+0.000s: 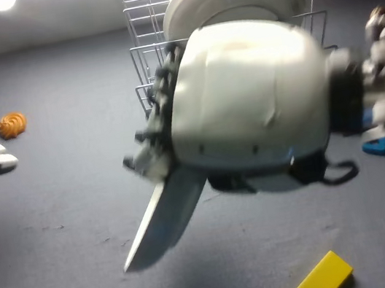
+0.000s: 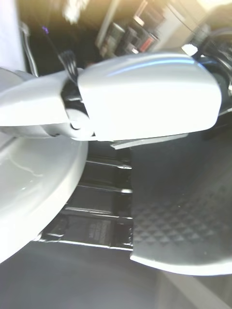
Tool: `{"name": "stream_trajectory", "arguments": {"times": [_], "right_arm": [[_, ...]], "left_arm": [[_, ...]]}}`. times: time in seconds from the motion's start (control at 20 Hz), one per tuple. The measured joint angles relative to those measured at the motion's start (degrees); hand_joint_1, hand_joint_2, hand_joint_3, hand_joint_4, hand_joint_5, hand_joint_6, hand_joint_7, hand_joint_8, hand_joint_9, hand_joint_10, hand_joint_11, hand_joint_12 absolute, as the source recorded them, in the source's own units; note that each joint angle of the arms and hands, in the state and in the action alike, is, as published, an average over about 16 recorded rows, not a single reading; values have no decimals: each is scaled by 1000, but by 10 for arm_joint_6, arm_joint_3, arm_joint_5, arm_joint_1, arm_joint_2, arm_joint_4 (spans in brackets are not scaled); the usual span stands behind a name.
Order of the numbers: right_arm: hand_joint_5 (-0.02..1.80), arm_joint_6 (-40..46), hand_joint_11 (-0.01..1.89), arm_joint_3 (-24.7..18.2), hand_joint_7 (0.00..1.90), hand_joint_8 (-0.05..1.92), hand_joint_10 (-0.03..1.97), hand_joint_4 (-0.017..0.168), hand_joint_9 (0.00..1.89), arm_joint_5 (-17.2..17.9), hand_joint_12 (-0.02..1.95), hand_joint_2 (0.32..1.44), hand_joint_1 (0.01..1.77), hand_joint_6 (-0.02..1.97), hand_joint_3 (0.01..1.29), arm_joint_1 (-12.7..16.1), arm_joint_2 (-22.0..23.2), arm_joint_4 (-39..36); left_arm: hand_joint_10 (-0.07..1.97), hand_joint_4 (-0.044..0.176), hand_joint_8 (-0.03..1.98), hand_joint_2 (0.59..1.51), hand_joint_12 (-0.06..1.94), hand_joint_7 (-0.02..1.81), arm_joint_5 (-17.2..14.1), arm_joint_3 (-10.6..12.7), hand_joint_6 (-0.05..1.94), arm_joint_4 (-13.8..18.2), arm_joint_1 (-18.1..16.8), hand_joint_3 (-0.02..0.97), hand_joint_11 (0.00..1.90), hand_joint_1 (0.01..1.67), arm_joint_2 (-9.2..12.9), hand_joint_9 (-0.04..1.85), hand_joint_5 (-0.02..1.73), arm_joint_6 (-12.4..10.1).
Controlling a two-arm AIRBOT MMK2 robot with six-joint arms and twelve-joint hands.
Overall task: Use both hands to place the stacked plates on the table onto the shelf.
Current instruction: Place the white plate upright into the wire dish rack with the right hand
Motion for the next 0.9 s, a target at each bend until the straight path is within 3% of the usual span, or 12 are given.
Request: {"name": "stream_trajectory", "arguments": {"times": [0.35, 0.9], "right_arm": [[919, 107, 966, -7, 1061, 822, 930, 1, 1090, -24, 1061, 958, 1351, 978, 16, 63, 45, 2], [913, 340, 965, 54, 1054, 846, 939, -3, 1086, -67, 1064, 960, 1355, 972, 17, 134, 60, -1]], "left_arm": [[12, 7, 20, 1170, -7, 53, -78, -6, 17, 92, -40, 16, 19, 23, -1, 32, 72, 2], [12, 6, 19, 1170, -7, 59, -182, -33, 18, 269, -141, 16, 21, 22, -7, 35, 77, 1]]}}
